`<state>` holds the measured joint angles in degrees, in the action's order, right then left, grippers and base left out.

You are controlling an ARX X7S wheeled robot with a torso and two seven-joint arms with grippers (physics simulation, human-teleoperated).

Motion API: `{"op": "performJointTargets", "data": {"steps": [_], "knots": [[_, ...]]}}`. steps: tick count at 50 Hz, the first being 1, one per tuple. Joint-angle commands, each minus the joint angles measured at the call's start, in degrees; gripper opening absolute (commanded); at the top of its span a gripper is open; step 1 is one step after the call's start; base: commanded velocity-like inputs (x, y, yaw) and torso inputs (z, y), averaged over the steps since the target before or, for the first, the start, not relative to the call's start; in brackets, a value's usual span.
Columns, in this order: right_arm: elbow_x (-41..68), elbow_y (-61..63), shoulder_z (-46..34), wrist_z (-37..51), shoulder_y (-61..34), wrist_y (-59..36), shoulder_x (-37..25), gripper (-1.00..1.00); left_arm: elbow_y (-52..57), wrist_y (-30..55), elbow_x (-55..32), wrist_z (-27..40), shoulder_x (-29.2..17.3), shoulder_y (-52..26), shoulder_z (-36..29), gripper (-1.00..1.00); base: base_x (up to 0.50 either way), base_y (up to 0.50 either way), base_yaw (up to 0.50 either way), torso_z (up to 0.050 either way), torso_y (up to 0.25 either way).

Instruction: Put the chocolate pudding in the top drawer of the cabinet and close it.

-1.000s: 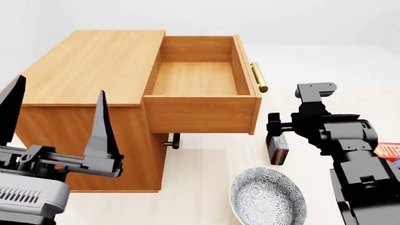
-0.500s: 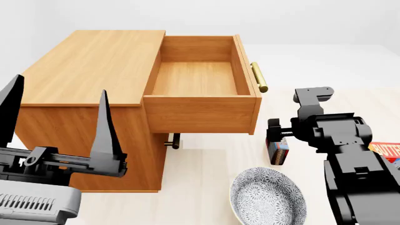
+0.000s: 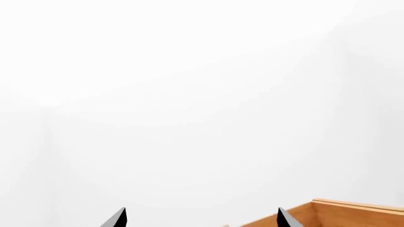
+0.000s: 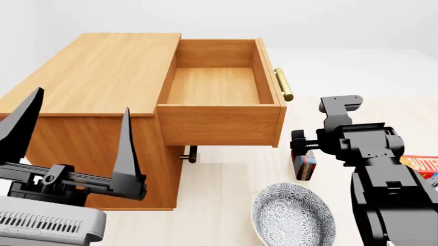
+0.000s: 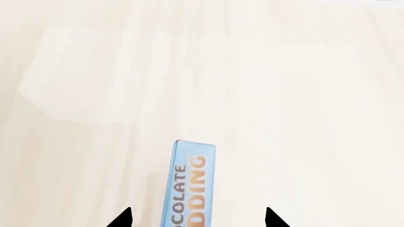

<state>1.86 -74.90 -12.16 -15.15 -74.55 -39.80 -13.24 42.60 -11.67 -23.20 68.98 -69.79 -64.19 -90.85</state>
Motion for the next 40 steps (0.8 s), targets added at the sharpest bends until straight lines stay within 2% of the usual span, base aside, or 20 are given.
{"op": "performJointTargets", "data": {"steps": [1,7,12,40], "knots": [[-1.5,-0.1,0.6,-0.3,0.0,0.0,0.4,1.0,-1.0,-4.0,0.4,-3.2,-0.9,0.4,-0.2,1.0,0.0,0.0,0.0,0.0,0.0],[-1.6,-0.1,0.5,-1.0,0.1,0.2,0.6,1.0,-1.9,-7.4,1.7,-5.0,-1.3,1.0,-0.4,1.0,0.0,0.0,0.0,0.0,0.0],[-1.7,-0.1,0.5,-1.2,0.0,0.2,0.7,1.0,-3.0,-5.4,2.5,-5.4,0.2,1.0,-0.7,1.0,0.0,0.0,0.0,0.0,0.0],[-1.8,-0.1,0.3,-0.5,0.8,-1.0,1.2,1.0,-3.9,-5.0,3.7,-7.0,1.4,2.2,-1.3,1.0,0.0,0.0,0.0,-0.05,0.0]]}}
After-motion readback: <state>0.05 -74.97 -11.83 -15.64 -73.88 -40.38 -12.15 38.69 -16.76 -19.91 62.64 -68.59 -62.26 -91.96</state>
